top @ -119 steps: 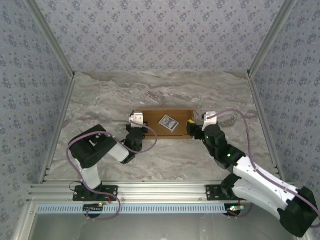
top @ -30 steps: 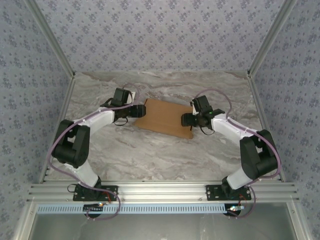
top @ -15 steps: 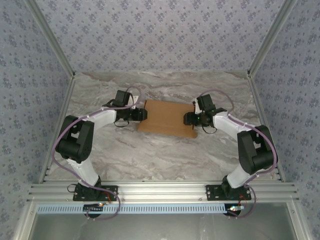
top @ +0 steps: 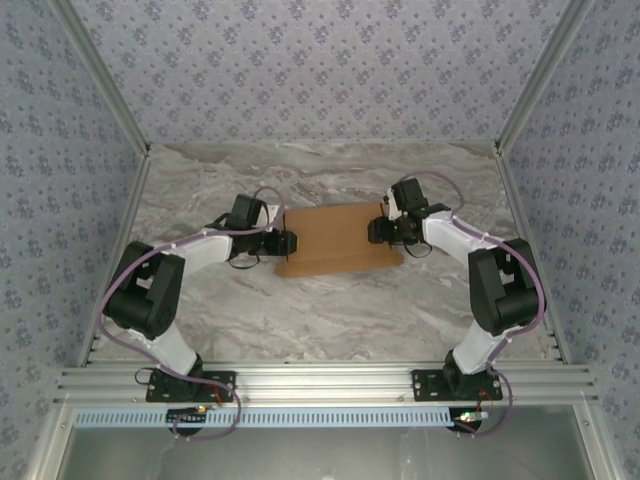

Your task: Fold the paper box

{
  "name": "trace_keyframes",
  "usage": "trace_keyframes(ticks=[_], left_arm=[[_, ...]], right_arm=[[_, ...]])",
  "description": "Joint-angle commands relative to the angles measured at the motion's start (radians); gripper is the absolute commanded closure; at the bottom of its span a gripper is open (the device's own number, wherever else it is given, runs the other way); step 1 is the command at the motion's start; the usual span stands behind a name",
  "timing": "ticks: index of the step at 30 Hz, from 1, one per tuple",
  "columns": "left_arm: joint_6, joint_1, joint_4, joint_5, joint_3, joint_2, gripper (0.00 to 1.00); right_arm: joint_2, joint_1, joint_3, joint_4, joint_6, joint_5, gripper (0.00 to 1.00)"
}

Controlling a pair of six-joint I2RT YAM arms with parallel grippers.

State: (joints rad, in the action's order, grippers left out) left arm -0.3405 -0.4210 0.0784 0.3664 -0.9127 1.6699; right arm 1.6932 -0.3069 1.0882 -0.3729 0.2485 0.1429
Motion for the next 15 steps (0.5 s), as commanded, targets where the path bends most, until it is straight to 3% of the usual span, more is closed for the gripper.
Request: trace_keyframes(ticks=[1,7,15], left_arm=[[-0.013,-0.013,0.027,-0.057,0.024,-0.048,0.42],[-0.018,-0.021,0.019,-0.182,0.055,-0.124,0.35],[-0.011,-0.027,-0.053,-0.292,0.098,-0.257,0.27]], right_arm=[[0.016,0.003,0.057,-0.070,-0.042,-0.022,0.34],[-0.015,0.004,0.092,-0.104,-0.066,-0.051,0.28],[-0.196,-0.017,0.012,-0.092,-0.070,-0.073,0.26]])
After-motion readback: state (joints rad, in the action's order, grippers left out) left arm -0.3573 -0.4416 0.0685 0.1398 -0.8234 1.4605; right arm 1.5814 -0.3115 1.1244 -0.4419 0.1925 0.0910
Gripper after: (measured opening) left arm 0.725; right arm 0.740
